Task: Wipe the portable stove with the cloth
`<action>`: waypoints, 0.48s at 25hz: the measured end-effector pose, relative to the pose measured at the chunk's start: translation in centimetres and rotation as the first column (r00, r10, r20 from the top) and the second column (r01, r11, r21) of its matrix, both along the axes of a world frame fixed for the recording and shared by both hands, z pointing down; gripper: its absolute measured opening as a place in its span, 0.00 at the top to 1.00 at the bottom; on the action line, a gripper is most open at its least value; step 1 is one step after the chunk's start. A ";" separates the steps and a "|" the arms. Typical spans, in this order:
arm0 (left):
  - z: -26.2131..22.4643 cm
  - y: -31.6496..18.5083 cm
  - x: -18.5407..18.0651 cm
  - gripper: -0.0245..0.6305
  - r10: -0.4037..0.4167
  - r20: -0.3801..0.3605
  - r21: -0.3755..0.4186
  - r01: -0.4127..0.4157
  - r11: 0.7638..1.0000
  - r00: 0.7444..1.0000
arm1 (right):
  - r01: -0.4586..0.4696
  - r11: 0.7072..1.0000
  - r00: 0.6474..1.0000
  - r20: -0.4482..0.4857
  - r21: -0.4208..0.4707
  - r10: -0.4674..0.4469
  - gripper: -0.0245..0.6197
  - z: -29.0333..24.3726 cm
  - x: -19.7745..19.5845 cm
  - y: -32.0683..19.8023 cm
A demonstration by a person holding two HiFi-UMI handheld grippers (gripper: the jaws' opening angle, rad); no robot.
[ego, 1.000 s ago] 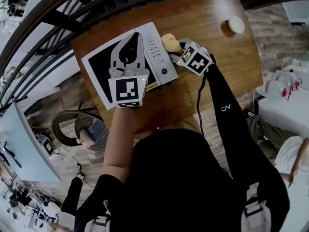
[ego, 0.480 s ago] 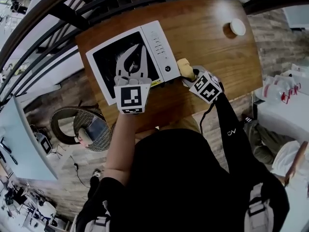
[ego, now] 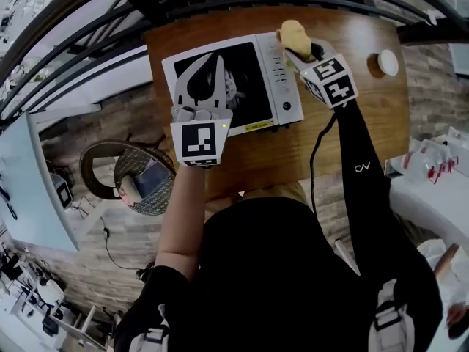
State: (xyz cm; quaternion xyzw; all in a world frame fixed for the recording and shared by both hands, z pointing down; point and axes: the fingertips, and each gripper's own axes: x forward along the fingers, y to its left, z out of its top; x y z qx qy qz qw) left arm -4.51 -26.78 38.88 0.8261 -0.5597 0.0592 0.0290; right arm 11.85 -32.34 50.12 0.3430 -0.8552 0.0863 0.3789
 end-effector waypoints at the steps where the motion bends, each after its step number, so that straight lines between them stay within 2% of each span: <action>1: -0.2 -0.3 -1.4 0.95 -0.022 0.006 0.005 0.022 1.000 1.000 | 0.028 0.999 0.999 0.021 0.027 -0.029 0.75 -1.2 -2.7 -1.6; 4: -0.9 -0.6 -5.1 0.95 -0.099 0.029 0.017 0.099 0.995 0.995 | 0.160 0.985 0.984 0.069 0.069 -0.164 0.75 -3.5 -11.2 -4.6; 7: -1.6 -0.2 -9.0 0.95 -0.177 0.030 0.030 0.176 0.984 0.984 | 0.282 0.957 0.950 0.118 0.068 -0.289 0.75 -4.5 -20.0 -5.2; 9: -1.1 0.2 -12.0 0.95 -0.223 0.033 0.016 0.222 0.975 0.974 | 0.348 0.937 0.930 0.115 0.031 -0.349 0.75 -3.1 -25.6 -5.2; 12: 0.1 0.8 -15.2 0.95 -0.279 0.038 -0.015 0.280 0.960 0.959 | 0.426 0.903 0.903 0.084 -0.053 -0.421 0.75 0.2 -31.8 -4.4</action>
